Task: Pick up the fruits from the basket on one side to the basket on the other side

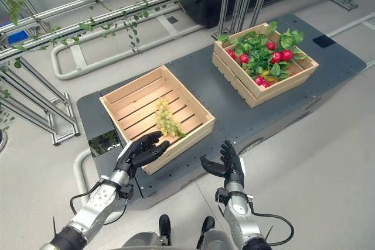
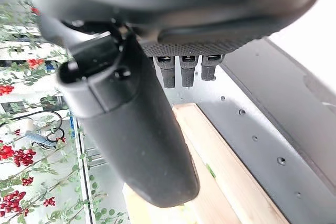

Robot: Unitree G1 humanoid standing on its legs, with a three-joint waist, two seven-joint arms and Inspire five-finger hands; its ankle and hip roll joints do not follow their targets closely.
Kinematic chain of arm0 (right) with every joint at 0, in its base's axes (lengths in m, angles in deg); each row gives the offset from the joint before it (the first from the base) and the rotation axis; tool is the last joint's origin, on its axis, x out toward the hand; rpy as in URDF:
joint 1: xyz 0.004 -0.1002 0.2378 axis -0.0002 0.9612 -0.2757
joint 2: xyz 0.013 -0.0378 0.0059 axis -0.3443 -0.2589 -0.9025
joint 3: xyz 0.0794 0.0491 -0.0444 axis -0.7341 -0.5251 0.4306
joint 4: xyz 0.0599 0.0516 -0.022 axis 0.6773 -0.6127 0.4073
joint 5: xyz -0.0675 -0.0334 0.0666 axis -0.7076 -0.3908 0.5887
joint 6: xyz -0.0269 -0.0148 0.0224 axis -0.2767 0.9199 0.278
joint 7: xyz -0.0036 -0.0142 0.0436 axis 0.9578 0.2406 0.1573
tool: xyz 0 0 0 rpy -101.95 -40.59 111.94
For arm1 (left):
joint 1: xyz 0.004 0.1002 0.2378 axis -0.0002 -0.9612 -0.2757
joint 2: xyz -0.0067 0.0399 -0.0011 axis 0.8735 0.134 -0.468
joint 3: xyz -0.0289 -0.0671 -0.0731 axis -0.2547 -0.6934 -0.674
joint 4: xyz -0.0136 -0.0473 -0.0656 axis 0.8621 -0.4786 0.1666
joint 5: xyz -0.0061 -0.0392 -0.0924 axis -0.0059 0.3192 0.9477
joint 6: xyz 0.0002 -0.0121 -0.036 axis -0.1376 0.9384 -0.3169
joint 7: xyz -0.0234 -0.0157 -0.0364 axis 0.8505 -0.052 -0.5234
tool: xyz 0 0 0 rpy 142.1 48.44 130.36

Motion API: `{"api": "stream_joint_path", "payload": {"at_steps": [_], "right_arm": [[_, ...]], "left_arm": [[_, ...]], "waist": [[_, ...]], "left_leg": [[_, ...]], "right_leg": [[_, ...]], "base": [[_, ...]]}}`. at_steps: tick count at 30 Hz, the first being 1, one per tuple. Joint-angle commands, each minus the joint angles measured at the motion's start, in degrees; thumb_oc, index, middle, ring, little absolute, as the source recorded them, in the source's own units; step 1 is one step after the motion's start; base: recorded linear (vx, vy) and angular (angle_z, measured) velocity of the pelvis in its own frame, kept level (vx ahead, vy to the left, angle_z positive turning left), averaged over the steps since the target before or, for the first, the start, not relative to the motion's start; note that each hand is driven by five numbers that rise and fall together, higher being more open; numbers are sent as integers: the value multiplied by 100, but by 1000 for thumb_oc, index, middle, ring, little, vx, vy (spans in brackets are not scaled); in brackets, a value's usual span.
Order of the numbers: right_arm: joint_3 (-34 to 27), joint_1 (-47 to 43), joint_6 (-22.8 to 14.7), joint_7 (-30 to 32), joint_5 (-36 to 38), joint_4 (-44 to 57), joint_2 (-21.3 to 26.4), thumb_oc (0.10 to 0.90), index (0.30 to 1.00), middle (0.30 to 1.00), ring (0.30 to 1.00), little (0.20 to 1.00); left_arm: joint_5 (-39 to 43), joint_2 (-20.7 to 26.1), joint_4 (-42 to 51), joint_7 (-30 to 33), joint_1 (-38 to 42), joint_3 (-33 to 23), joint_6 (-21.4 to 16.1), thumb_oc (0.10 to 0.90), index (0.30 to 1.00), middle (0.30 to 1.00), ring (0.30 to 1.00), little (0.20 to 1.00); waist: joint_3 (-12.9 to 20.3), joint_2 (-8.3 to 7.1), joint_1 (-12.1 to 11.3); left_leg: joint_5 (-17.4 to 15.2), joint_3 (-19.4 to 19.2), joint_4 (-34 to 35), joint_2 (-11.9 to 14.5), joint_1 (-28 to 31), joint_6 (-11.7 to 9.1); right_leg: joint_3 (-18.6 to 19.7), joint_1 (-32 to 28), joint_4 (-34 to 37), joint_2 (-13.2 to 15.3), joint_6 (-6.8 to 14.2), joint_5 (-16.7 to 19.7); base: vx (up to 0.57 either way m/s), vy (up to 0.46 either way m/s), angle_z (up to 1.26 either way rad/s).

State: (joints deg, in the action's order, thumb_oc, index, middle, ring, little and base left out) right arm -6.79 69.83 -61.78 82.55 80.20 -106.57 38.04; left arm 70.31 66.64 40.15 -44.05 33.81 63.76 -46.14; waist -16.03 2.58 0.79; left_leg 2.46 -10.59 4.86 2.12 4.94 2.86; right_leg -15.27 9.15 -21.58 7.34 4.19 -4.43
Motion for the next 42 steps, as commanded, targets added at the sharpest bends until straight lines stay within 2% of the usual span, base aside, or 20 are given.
{"api": "stream_joint_path", "payload": {"at_steps": [1, 3, 4, 5, 6, 9, 11, 15, 17, 21, 23, 26, 30, 34, 38, 42], "right_arm": [[3, -466, -805, 76, -64, 598, -51, 800, 900, 900, 900, 900], [30, -636, -749, 128, -156, 509, -32, 800, 900, 900, 900, 900], [48, -757, -531, 189, -78, 544, -15, 800, 900, 900, 900, 900], [49, -760, -523, 194, -78, 566, -15, 800, 900, 900, 900, 900], [44, -672, -576, 146, -231, 656, 89, 800, 900, 900, 900, 900], [8, -626, -647, 80, -160, 666, 250, 800, 900, 900, 900, 900], [-48, -677, -655, 57, -184, 746, 374, 800, 900, 900, 900, 900], [-14, -822, -559, 22, -120, 799, 535, 800, 900, 900, 900, 900], [61, -926, -539, -62, -26, 749, 651, 800, 900, 900, 900, 900], [192, -1121, -508, -196, 15, 705, 783, 800, 900, 900, 900, 900], [274, -1255, -432, -284, 38, 703, 900, 800, 900, 900, 900, 900], [336, -1389, -494, -379, 56, 620, 1025, 800, 900, 900, 900, 900], [419, -1737, -563, -546, 220, 556, 1144, 800, 900, 900, 900, 900], [440, -1958, -491, -571, 311, 578, 1250, 800, 900, 900, 900, 900], [464, -2096, -431, -566, 341, 610, 1307, 800, 900, 900, 900, 900], [477, -2263, -379, -563, 353, 659, 1306, 800, 900, 900, 900, 900]], "left_arm": [[-592, 216, 870, 760, 828, -393, -985, 800, 900, 900, 900, 900], [-852, 239, 886, 1040, 1017, -425, -1058, 800, 900, 900, 900, 900], [-1503, 328, 948, 1553, 1110, -542, -1067, 800, 900, 900, 900, 900], [-1588, 347, 970, 1615, 1126, -557, -1053, 800, 900, 900, 900, 900], [-1937, 576, 1102, 1935, 1197, -681, -962, 800, 900, 900, 900, 900], [-2364, 806, 917, 2465, 1389, -784, -955, 800, 900, 900, 900, 900], [-2883, 1088, 804, 2976, 1716, -884, -589, 800, 900, 900, 900, 900], [-3630, 1529, 331, 3859, 2293, -889, -265, 800, 900, 900, 900, 900], [-4145, 1897, -88, 4259, 2826, -617, 147, 800, 900, 900, 900, 900], [-4333, 2196, -662, 4318, 3518, -139, 460, 800, 900, 900, 900, 900], [-4858, 2447, -998, 4324, 4045, 407, 858, 800, 900, 900, 900, 900], [-5288, 2670, -1181, 4045, 4625, 949, 1179, 800, 900, 900, 900, 900], [-6207, 2790, -1602, 3677, 5411, 1745, 1345, 800, 900, 900, 900, 900], [-6626, 2891, -1750, 3395, 5806, 2210, 1295, 800, 900, 900, 900, 900], [-6791, 3002, -1725, 3193, 6066, 2478, 1410, 800, 900, 900, 900, 900], [-7331, 2990, -1857, 3083, 6318, 2647, 1632, 800, 900, 900, 900, 900]], "waist": [[-135, -82, 20], [-149, -64, 51], [-129, -59, 33], [-126, -61, 32], [-92, -98, -20], [-94, -100, -6], [-162, -76, 46], [-344, -20, 158], [-482, 11, 264], [-697, 18, 376], [-881, -1, 465], [-1075, -11, 544], [-1376, -72, 606], [-1376, -106, 612], [-1376, -136, 602], [-1376, -195, 583]], "left_leg": [[-411, 296, 14, -170, -207, -73], [-428, 322, 14, -152, -284, -73], [-362, 301, 14, -101, -349, -94], [-350, 299, 14, -95, -359, -106], [-245, 286, 14, -70, -423, -162], [-161, 312, 14, -34, -504, -253], [-118, 309, -31, -17, -647, -326], [-116, 278, -157, -18, -848, -401], [-148, 249, -277, -35, -965, -435], [-194, 163, -470, -60, -1180, -457], [-235, 113, -663, -96, -1376, -457], [-272, 16, -804, -120, -1534, -448], [-345, -104, -1183, -126, -1947, -434], [-393, -203, -1478, -92, -2451, -421], [-436, -259, -1661, -50, -2775, -412], [-436, -243, -1783, -17, -3081, -420]], "right_leg": [[566, 33, 1282, 51, 158, 694], [700, 0, 1550, -52, 134, 671], [692, -135, 1628, -91, 108, 555], [666, -169, 1656, -88, 105, 547], [451, -386, 1806, -67, 68, 516], [355, -528, 1934, -86, 23, 464], [309, -496, 1949, -77, -16, 396], [308, -320, 1835, -22, -62, 306], [360, -208, 1761, 1, -90, 265], [419, 46, 1563, 27, -108, 212], [494, 256, 1408, 29, -116, 192], [547, 417, 1317, 20, -117, 186], [582, 823, 996, 28, -111, 138], [571, 1315, 746, 35, -126, 108], [528, 1619, 628, 24, -128, 94], [507, 1868, 583, 3, -122, 108]], "base": [[-72, -151, 38], [19, -151, 30], [94, -140, 35], [176, -196, 44], [140, -118, 34], [118, -50, 43], [47, 56, 9], [-5, 113, -4], [-10, 130, -4], [-41, 125, 0], [-58, 127, -6], [-68, 116, -3], [-73, 72, -10], [-49, 58, 0], [-34, 36, 1], [-31, 10, 5]]}}
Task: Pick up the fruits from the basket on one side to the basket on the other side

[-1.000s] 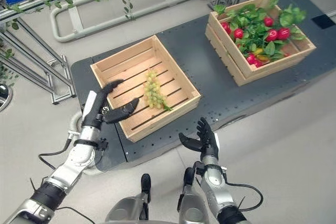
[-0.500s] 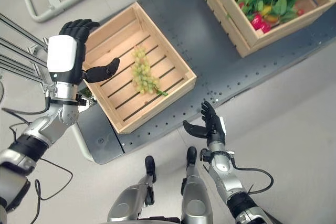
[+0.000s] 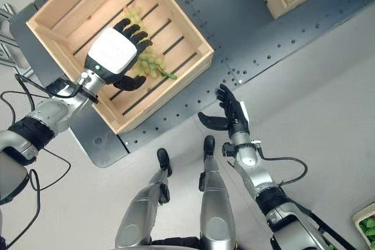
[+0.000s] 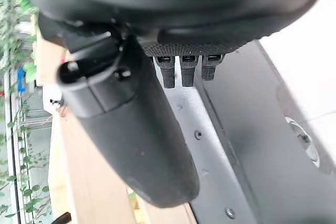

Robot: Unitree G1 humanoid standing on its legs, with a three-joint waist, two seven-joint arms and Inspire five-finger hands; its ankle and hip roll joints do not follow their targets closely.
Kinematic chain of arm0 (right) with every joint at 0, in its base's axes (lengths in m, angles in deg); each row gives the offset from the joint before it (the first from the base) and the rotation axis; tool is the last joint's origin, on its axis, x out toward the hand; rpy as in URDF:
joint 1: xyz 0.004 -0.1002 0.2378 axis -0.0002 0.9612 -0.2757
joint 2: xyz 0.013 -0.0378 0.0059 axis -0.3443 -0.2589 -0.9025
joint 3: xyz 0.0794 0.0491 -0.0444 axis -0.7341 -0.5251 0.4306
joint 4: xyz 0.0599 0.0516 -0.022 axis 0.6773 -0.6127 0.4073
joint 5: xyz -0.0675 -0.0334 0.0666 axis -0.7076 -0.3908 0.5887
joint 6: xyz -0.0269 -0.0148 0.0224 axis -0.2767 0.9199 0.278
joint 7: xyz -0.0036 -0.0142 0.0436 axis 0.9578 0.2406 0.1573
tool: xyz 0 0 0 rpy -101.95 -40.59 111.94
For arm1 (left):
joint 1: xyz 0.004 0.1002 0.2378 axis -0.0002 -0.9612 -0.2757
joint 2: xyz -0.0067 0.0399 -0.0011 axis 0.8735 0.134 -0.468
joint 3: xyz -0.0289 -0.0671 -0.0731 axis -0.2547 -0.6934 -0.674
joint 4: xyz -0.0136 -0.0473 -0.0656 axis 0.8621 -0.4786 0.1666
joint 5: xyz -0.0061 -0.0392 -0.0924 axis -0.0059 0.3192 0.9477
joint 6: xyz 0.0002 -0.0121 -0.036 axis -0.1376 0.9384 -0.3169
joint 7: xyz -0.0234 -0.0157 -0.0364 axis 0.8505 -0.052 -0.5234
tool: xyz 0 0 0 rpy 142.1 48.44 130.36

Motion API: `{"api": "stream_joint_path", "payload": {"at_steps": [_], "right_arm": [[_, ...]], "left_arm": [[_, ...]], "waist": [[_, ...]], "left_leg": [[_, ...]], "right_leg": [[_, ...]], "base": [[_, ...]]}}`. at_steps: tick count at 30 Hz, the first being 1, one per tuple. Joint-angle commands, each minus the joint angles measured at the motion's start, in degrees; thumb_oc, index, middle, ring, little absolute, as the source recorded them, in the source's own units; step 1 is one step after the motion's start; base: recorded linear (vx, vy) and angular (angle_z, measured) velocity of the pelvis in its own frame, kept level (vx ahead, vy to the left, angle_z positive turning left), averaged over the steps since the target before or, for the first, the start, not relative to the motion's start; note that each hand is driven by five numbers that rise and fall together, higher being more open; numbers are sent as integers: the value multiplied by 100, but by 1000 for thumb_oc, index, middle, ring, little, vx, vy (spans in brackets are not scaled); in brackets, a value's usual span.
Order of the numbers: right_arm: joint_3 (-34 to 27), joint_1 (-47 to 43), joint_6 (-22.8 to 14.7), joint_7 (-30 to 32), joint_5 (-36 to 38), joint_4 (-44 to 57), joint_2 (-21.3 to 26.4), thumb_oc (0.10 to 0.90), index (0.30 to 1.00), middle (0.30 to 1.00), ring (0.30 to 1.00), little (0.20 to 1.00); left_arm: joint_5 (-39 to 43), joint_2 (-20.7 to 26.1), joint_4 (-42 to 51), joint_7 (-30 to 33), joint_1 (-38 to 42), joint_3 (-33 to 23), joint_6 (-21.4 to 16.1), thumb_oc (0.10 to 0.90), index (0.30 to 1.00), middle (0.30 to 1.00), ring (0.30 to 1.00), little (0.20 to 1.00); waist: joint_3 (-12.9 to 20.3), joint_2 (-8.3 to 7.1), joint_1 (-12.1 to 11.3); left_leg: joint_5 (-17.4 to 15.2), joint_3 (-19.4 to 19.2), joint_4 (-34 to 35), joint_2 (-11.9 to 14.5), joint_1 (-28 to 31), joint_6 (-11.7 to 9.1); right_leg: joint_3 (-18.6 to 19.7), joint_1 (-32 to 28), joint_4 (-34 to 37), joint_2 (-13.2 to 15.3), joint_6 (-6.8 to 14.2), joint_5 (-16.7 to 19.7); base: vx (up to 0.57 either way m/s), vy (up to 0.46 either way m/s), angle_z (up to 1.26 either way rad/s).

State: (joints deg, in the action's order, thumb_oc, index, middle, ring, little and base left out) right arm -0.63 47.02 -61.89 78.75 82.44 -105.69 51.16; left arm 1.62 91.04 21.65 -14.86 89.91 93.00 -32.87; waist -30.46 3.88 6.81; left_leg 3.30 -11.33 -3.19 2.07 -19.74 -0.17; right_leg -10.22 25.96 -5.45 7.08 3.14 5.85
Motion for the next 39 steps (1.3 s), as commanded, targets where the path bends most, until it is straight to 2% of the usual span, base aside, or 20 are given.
{"api": "stream_joint_path", "payload": {"at_steps": [1, 8, 13, 20, 22, 23, 27, 31, 36, 39], "right_arm": [[-117, -42, -353, -151, 124, 587, -24, 800, 900, 900, 900, 900], [-53, -241, -323, 35, 140, 562, -78, 800, 900, 900, 900, 900], [-61, -306, -312, 33, 212, 533, -65, 800, 900, 900, 900, 900], [-58, -290, -461, 15, 332, 468, -84, 800, 900, 900, 900, 900], [-54, -273, -499, 40, 351, 465, -100, 800, 900, 900, 900, 900], [-55, -243, -539, 44, 356, 452, -122, 800, 900, 900, 900, 900], [-50, -200, -588, 40, 358, 421, -173, 800, 900, 900, 900, 900], [-44, -216, -592, 23, 367, 399, -210, 800, 900, 900, 900, 900], [-34, -232, -556, 33, 333, 395, -253, 800, 900, 900, 900, 900], [-24, -275, -541, 70, 316, 394, -271, 800, 900, 900, 900, 900]], "left_arm": [[-573, 526, -108, 174, 814, -205, 319, 800, 900, 900, 900, 900], [-1147, 562, -166, -61, 1187, 69, 234, 800, 900, 900, 900, 900], [-1543, 680, -102, -467, 1508, 292, 200, 800, 900, 900, 900, 900], [-1721, 701, -250, -496, 1926, 431, 694, 800, 900, 900, 900, 900], [-1737, 693, -319, -375, 2077, 455, 917, 800, 900, 900, 900, 900], [-1802, 674, -387, -221, 2167, 451, 1146, 800, 900, 900, 900, 900], [-1825, 659, -509, -11, 2269, 385, 1271, 800, 900, 900, 900, 900], [-1803, 642, -677, -102, 2352, 379, 1351, 800, 900, 900, 900, 900], [-1523, 633, -834, 93, 2379, 305, 1824, 800, 900, 900, 900, 900], [-1379, 602, -883, 315, 2392, 264, 1906, 800, 900, 900, 900, 900]], "waist": [[67, -349, -24], [67, -434, -47], [67, -494, -43], [67, -599, -28], [67, -638, -21], [67, -669, -12], [67, -704, -9], [67, -739, 4], [67, -748, 19], [67, -764, 18]], "left_leg": [[-506, -166, -981, -6, -684, -117], [-439, -151, -890, 6, -862, -137], [-439, -179, -895, 8, -973, -146], [-475, -228, -965, 18, -1146, -136], [-478, -243, -980, 19, -1194, -133], [-481, -242, -993, 20, -1230, -125], [-498, -242, -999, 14, -1241, -106], [-511, -249, -1023, 18, -1306, -105], [-541, -263, -1072, 31, -1381, -86], [-546, -266, -1076, 31, -1415, -82]], "right_leg": [[-16, 241, -1011, 14, -11, -902], [-54, 397, -861, -56, 40, -799], [-71, 492, -785, -78, 64, -738], [-65, 656, -777, -96, 81, -693], [-56, 700, -767, -101, 91, -668], [-46, 734, -760, -108, 98, -643], [-41, 762, -769, -129, 113, -620], [-41, 831, -780, -145, 130, -592], [-24, 929, -826, -146, 133, -584], [-30, 967, -829, -154, 132, -577]], "base": [[-31, -17, 4], [-10, -8, 3], [1, 0, 1], [4, -4, 2], [0, 0, 0], [13, -17, 3], [14, -16, 4], [3, -2, 1], [0, 0, 0], [0, 0, 0]]}}
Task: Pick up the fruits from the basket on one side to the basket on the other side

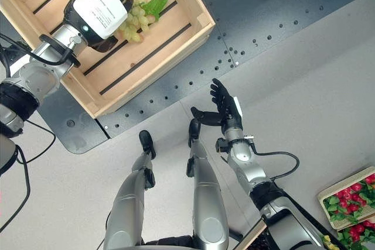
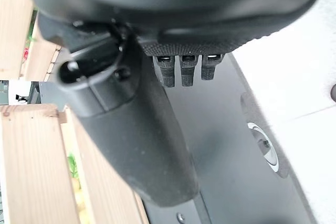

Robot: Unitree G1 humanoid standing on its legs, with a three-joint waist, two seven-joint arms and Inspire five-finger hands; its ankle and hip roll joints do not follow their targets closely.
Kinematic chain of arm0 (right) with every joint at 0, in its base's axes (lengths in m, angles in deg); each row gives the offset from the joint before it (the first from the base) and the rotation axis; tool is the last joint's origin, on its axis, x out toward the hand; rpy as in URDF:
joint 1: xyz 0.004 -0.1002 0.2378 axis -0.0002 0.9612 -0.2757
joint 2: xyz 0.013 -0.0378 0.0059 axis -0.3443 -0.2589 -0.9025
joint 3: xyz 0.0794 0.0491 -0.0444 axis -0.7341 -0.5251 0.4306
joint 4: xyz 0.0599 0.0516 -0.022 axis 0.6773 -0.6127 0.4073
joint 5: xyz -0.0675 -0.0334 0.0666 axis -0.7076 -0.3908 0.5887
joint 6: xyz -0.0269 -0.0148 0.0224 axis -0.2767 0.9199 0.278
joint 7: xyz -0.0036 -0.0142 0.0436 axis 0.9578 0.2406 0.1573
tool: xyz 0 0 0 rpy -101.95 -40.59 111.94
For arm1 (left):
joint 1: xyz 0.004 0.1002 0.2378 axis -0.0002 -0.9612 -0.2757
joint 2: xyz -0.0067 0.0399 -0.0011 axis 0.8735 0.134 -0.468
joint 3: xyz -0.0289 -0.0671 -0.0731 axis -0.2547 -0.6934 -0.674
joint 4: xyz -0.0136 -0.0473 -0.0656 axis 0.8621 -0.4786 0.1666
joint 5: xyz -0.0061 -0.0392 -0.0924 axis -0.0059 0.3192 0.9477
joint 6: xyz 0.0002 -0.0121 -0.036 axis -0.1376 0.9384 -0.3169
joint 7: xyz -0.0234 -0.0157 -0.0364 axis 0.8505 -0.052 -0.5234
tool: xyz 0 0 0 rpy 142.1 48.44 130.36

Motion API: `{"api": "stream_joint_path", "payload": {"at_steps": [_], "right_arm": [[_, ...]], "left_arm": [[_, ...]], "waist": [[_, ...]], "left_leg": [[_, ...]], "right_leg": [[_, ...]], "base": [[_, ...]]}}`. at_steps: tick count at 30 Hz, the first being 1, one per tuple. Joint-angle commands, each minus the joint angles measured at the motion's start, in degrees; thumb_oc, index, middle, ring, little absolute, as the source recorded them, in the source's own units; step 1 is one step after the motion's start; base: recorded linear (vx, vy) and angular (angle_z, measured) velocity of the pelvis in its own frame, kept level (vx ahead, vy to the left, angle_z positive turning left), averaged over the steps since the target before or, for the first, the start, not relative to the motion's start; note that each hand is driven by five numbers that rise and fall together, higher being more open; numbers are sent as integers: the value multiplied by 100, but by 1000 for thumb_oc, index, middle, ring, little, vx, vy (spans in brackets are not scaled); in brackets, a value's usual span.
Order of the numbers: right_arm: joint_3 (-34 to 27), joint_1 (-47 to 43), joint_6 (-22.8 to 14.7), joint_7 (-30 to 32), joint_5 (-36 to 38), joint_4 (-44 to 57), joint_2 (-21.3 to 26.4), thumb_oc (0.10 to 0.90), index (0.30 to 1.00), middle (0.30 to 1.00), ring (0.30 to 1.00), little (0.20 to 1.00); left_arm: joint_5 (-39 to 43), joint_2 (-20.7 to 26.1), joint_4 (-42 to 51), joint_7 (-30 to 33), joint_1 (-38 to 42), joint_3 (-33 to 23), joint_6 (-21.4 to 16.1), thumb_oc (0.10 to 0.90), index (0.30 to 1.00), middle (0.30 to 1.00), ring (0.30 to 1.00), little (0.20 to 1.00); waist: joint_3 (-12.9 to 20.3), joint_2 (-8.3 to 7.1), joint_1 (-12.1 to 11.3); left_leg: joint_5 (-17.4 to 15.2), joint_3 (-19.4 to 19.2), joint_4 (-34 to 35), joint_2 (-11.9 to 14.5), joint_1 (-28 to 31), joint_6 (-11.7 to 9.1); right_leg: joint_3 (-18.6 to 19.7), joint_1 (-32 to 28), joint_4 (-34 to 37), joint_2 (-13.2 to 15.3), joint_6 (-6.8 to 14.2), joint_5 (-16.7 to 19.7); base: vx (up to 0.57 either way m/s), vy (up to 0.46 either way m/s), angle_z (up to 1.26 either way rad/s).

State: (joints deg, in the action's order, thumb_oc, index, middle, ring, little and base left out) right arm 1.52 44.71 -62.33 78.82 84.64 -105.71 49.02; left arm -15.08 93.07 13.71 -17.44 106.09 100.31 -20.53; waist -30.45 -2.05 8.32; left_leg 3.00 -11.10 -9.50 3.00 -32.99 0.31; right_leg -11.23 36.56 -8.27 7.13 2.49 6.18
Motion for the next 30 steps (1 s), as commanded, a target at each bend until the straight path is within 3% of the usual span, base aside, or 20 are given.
{"api": "stream_joint_path", "payload": {"at_steps": [1, 7, 12, 15, 16, 20, 22, 28, 29, 30], "right_arm": [[-238, -44, -506, 64, 106, 385, -60, 800, 900, 900, 900, 900], [-233, -113, -481, 101, 90, 341, -115, 800, 900, 900, 900, 900], [-223, -196, -399, 153, 85, 329, -74, 800, 900, 900, 900, 900], [-235, -281, -354, 181, 101, 324, -31, 800, 900, 900, 900, 900], [-220, -292, -345, 224, 112, 319, -16, 800, 900, 900, 900, 900], [-238, -334, -281, 221, 150, 328, 32, 800, 900, 900, 900, 900], [-236, -354, -279, 212, 159, 311, 56, 800, 900, 900, 900, 900], [-240, -406, -287, 182, 221, 289, 140, 800, 900, 900, 900, 900], [-256, -404, -307, 171, 241, 302, 169, 800, 900, 900, 900, 900], [-253, -404, -317, 177, 248, 307, 174, 800, 900, 900, 900, 900]], "left_arm": [[288, 386, -123, 619, 774, -508, 647, 800, 900, 900, 900, 900], [261, 190, -427, 684, 827, -550, 27, 800, 900, 900, 900, 900], [848, 43, -644, 353, 859, -408, -750, 800, 900, 900, 900, 900], [1192, -21, -771, 161, 886, -319, -938, 800, 900, 900, 900, 900], [1602, -101, -928, 80, 852, -319, -1242, 800, 900, 900, 900, 900], [2238, -253, -1178, -93, 814, -271, -1764, 800, 900, 900, 900, 900], [2186, -331, -1283, -179, 816, -237, -2009, 800, 900, 900, 900, 900], [2048, -436, -1546, -269, 820, -202, -1834, 800, 900, 900, 900, 900], [2004, -438, -1638, -468, 797, -181, -1548, 800, 900, 900, 900, 900], [2019, -437, -1665, -484, 787, -169, -1462, 769, 853, 853, 853, 853]], "waist": [[66, -182, -136], [66, -230, -94], [66, -210, -48], [66, -206, -27], [66, -206, -9], [66, -232, 34], [66, -240, 59], [66, -262, 136], [66, -273, 155], [66, -275, 161]], "left_leg": [[-522, -291, -456, -61, -103, -130], [-545, -298, -506, -54, -175, -127], [-585, -331, -593, -46, -255, -115], [-583, -342, -664, -50, -370, -105], [-613, -358, -721, -38, -401, -101], [-642, -373, -854, -15, -571, -95], [-651, -385, -919, 2, -664, -88], [-689, -456, -1065, 59, -856, -81], [-687, -462, -1084, 70, -902, -86], [-687, -460, -1089, 71, -912, -89]], "right_leg": [[63, -84, -554, -158, 197, -612], [71, -5, -601, -179, 206, -605], [99, 104, -705, -182, 219, -626], [118, 212, -757, -192, 210, -617], [120, 249, -823, -191, 212, -647], [158, 425, -949, -201, 221, -653], [184, 533, -1029, -205, 221, -655], [240, 747, -1151, -219, 215, -667], [253, 789, -1156, -223, 217, -661], [259, 794, -1156, -225, 218, -662]], "base": [[0, 0, 0], [0, 0, 0], [4, 7, 0], [1, 10, 0], [6, 20, -4], [6, 22, -4], [1, 16, -1], [-5, 38, -2], [0, 0, 0], [0, 0, 0]]}}
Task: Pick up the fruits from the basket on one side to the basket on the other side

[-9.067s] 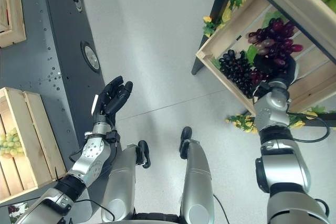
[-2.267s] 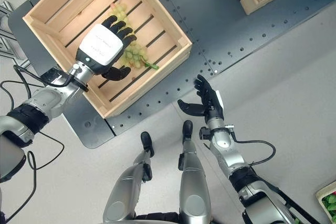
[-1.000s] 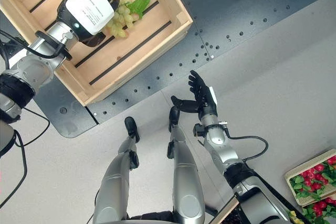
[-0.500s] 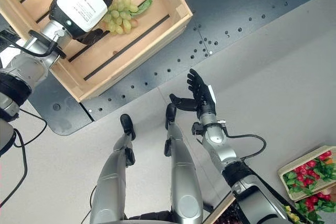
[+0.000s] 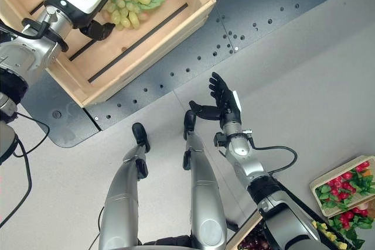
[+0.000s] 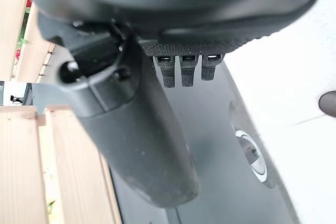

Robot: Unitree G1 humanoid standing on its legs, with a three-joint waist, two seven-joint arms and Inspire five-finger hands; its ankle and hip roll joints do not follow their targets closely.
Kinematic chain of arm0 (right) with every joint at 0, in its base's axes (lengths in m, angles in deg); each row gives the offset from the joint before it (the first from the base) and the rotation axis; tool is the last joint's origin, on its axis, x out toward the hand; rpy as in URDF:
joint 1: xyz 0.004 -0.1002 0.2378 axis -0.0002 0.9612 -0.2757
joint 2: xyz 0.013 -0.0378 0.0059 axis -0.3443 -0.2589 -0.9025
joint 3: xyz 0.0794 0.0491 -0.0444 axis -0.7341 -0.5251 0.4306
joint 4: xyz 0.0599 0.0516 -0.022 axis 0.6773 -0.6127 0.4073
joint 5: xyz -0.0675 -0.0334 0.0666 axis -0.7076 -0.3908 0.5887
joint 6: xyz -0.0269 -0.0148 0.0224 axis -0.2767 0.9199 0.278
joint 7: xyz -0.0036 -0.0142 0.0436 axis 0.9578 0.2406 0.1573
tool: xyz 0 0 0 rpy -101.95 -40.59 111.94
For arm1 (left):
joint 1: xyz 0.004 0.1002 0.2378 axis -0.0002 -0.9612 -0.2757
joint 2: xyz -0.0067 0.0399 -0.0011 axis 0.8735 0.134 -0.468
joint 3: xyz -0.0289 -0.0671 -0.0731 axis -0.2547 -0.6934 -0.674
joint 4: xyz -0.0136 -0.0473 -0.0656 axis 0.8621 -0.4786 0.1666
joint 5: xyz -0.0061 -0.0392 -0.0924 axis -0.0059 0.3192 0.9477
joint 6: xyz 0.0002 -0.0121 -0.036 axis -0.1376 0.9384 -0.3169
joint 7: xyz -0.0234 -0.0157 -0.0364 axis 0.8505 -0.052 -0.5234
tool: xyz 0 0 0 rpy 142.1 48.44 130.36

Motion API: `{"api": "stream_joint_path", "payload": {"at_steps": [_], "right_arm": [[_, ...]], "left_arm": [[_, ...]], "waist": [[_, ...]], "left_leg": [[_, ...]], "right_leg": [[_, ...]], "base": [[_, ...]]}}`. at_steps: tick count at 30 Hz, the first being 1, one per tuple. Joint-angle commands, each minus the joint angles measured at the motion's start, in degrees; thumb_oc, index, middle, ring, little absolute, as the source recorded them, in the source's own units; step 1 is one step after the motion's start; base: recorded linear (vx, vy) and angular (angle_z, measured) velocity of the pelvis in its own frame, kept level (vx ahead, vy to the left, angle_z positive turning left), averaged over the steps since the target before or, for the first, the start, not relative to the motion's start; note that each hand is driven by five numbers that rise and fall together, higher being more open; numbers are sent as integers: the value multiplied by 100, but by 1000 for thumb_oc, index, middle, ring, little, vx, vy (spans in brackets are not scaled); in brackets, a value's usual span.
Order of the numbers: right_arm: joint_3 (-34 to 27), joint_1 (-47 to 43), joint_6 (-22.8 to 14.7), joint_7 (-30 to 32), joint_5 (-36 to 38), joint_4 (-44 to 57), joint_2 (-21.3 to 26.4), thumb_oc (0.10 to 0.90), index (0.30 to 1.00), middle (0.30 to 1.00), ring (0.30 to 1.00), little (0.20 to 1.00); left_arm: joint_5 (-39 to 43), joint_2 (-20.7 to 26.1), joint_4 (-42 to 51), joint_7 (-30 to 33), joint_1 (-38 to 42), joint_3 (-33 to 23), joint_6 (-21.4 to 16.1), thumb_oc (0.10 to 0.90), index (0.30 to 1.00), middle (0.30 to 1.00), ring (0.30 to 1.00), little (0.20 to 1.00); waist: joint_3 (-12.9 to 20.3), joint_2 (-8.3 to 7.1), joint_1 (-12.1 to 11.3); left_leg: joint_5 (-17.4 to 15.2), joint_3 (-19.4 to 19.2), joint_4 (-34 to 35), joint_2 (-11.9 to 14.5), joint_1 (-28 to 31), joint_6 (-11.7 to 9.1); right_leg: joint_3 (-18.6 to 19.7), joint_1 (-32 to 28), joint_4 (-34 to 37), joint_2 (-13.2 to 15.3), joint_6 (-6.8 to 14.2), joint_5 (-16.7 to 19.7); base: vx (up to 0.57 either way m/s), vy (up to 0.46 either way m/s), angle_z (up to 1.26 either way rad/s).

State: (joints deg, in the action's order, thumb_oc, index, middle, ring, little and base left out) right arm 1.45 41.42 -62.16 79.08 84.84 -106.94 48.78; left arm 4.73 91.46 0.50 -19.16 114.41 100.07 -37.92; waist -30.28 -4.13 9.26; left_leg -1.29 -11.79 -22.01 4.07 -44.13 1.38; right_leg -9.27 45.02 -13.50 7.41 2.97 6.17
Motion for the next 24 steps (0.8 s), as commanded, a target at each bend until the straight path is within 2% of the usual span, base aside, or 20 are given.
{"api": "stream_joint_path", "payload": {"at_steps": [1, 2, 3, 7, 15, 24], "right_arm": [[-235, -77, -338, 167, 236, 449, 203, 800, 900, 900, 900, 900], [-232, -79, -348, 177, 242, 462, 208, 800, 900, 900, 900, 900], [-216, -76, -378, 219, 243, 491, 199, 800, 900, 900, 900, 900], [-260, -72, -407, 250, 279, 562, 189, 800, 900, 900, 900, 900], [-319, -141, -400, 319, 274, 614, 207, 800, 900, 900, 900, 900], [-409, -32, -460, 412, 246, 673, 224, 800, 900, 900, 900, 900]], "left_arm": [[51, -277, -392, -316, -47, -132, 337, 685, 728, 728, 728, 728], [76, -274, -448, -337, -49, -127, 425, 532, 498, 498, 498, 498], [88, -284, -515, -347, -71, -115, 529, 400, 300, 300, 300, 300], [46, -289, -545, -320, -121, -152, 578, 400, 300, 300, 300, 300], [37, -313, -355, -348, -310, -255, 314, 400, 300, 300, 300, 300], [115, -213, -139, 157, -385, -385, 254, 400, 300, 300, 300, 300]], "waist": [[49, -75, 72], [49, -83, 76], [49, -93, 85], [49, -82, 89], [49, -24, 30], [49, -2, 1]], "left_leg": [[-256, -396, 163, -28, 192, -199], [-254, -398, 159, -24, 181, -204], [-252, -396, 152, -19, 151, -215], [-253, -393, 166, -33, 125, -220], [-234, -377, 193, -66, 124, -239], [-259, -393, 224, -77, 300, -218]], "right_leg": [[60, -44, -629, -251, 172, -656], [59, -32, -628, -250, 172, -653], [63, -1, -632, -255, 173, -647], [64, 43, -638, -256, 177, -645], [12, 40, -619, -204, 184, -632], [8, -109, -639, -207, 178, -677]], "base": [[0, 0, 0], [-6, 4, -6], [-7, 8, -9], [-6, 7, -4], [-4, 4, 1], [0, 0, 0]]}}
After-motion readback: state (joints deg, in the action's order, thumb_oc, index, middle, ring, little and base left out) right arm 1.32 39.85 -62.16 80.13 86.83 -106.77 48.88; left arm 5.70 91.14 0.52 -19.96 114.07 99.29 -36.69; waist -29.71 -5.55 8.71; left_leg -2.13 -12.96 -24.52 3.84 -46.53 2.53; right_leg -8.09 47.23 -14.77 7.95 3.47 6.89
